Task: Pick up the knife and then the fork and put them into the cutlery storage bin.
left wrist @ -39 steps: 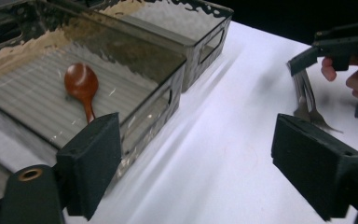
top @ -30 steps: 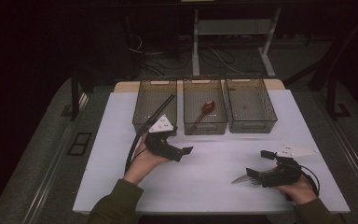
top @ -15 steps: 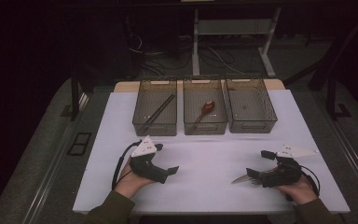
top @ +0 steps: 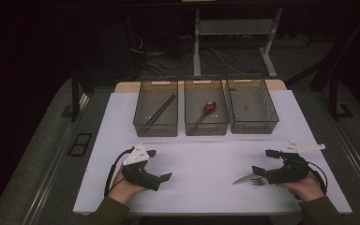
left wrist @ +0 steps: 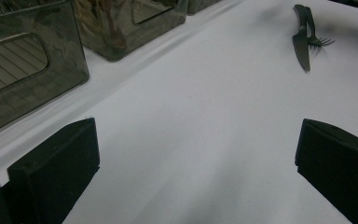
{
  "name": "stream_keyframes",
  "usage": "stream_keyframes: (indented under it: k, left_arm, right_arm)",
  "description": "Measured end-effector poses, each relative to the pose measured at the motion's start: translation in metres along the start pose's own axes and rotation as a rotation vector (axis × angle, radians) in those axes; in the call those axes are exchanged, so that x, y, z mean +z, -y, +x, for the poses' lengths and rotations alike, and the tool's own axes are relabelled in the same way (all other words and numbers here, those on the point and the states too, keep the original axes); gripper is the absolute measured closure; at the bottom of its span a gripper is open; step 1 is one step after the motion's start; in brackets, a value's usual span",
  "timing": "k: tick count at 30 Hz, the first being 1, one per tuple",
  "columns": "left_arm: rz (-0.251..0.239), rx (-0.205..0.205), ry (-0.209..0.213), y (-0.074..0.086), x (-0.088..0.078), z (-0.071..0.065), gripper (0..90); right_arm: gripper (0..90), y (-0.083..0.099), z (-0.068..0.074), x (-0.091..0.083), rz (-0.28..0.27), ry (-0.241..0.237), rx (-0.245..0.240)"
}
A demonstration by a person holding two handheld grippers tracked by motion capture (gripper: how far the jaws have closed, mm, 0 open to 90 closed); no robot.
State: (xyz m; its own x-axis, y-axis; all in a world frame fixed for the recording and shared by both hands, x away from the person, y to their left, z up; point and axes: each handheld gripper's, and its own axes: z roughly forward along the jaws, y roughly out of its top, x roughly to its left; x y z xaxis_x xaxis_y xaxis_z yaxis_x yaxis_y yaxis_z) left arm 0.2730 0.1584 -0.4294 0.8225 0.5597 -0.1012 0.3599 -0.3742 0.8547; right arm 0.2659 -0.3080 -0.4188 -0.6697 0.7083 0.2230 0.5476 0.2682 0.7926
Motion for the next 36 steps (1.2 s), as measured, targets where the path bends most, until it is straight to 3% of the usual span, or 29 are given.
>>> stream_keyframes:
  k: [1,3,6,10,21,28,36]
  left_arm:
    - [0.003,0.003,0.002,0.000,0.000,0.000,0.0]
    - [0.008,0.004,0.005,0.000,0.001,0.000,0.0]
    - [0.011,0.004,0.006,0.000,0.001,-0.001,0.0]
    - [0.013,-0.001,0.008,0.000,0.001,-0.001,0.0]
    - [0.033,0.002,0.020,0.001,0.004,-0.002,0.0]
    - [0.039,0.007,0.021,0.001,0.005,-0.003,0.0]
    - [0.038,0.005,0.021,0.001,0.006,-0.003,0.0]
  right_arm:
    - [16.6,-0.001,-0.002,-0.002,0.008,0.007,-0.004]
    - [19.4,-0.002,-0.006,-0.004,0.015,0.031,0.000]
    - [32.3,-0.003,-0.011,-0.008,0.046,0.049,-0.014]
    - [52.2,0.001,-0.013,-0.013,0.080,0.032,-0.025]
    - [87.5,0.019,-0.011,-0.013,0.186,0.001,-0.045]
    - [89.8,0.023,-0.007,-0.001,0.228,-0.017,-0.068]
    - [89.9,0.025,-0.005,0.008,0.249,-0.003,-0.081]
